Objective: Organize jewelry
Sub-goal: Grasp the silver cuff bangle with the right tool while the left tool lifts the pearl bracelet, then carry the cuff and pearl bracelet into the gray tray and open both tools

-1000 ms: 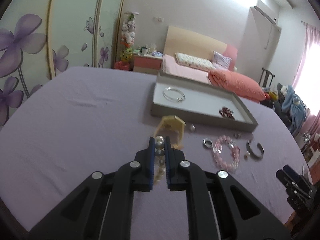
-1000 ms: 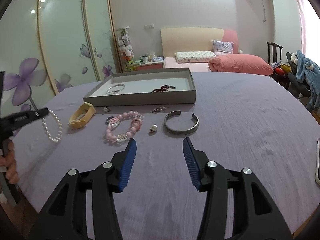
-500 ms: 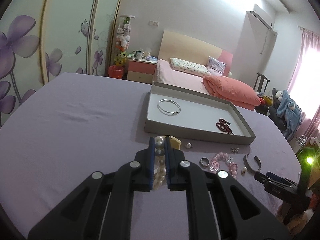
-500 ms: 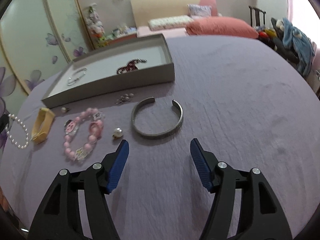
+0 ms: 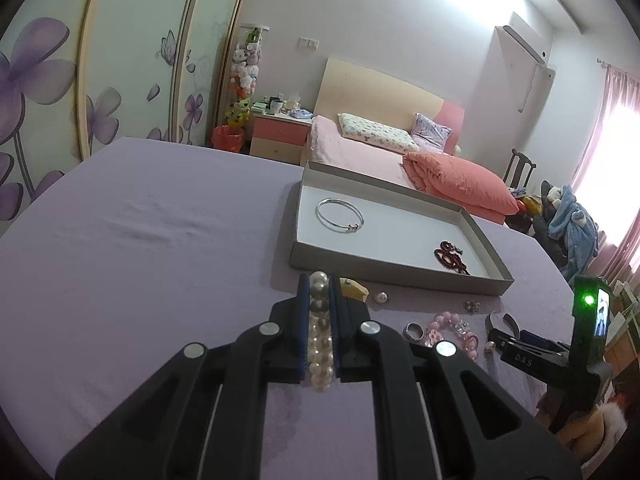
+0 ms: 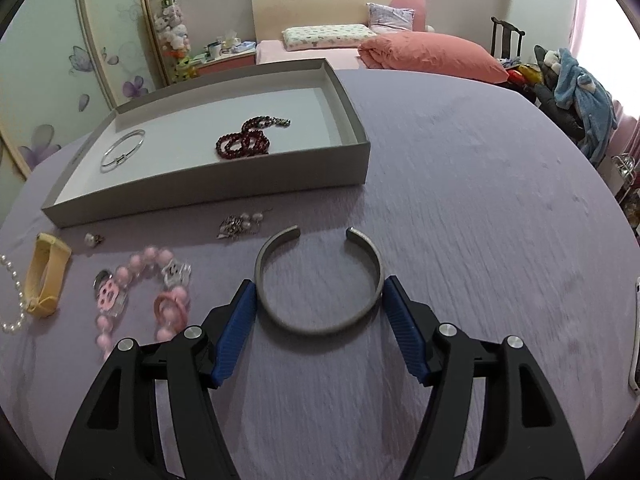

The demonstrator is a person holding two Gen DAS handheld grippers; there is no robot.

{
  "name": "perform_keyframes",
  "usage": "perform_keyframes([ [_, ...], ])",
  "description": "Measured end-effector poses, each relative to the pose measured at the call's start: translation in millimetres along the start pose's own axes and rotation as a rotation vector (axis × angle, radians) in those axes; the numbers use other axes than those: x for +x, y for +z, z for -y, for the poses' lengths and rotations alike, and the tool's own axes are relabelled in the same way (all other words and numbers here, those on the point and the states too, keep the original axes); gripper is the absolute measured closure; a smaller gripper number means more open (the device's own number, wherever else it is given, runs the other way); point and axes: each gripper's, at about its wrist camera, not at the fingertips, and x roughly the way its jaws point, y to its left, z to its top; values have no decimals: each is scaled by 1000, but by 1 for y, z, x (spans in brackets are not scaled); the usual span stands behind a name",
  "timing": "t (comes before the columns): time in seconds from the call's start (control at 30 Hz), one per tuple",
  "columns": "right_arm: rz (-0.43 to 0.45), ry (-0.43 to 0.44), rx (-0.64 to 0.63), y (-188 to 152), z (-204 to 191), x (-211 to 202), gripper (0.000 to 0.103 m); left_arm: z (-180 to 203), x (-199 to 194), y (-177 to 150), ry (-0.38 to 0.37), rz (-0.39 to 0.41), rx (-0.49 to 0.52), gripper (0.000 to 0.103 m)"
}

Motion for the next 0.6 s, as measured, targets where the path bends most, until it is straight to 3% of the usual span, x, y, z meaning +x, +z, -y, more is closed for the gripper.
perform_keyframes([
  [0.2, 3, -11, -11, 4, -8, 5, 28, 1, 2, -1, -3, -3, 0, 93],
  [0.27, 7, -3, -13, 5, -7, 5, 36, 1, 3, -1, -3, -2, 1, 93],
  [0.6, 51, 99, 5, -10, 14, -16, 36, 4, -5, -2, -10, 12, 6, 93],
])
